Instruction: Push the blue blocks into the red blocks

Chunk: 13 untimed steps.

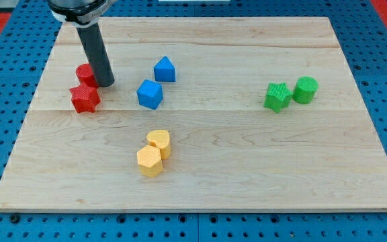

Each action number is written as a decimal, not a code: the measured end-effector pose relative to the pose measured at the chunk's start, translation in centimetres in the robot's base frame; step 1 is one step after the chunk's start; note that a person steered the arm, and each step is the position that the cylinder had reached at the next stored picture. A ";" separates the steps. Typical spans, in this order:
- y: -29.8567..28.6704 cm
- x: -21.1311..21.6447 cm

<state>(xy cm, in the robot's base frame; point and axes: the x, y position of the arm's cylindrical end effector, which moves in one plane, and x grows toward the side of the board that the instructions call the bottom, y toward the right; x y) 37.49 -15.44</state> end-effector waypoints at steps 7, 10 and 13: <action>3.9 -5.8; 3.4 -6.1; 6.6 -8.8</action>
<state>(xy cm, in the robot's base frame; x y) 28.67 -8.82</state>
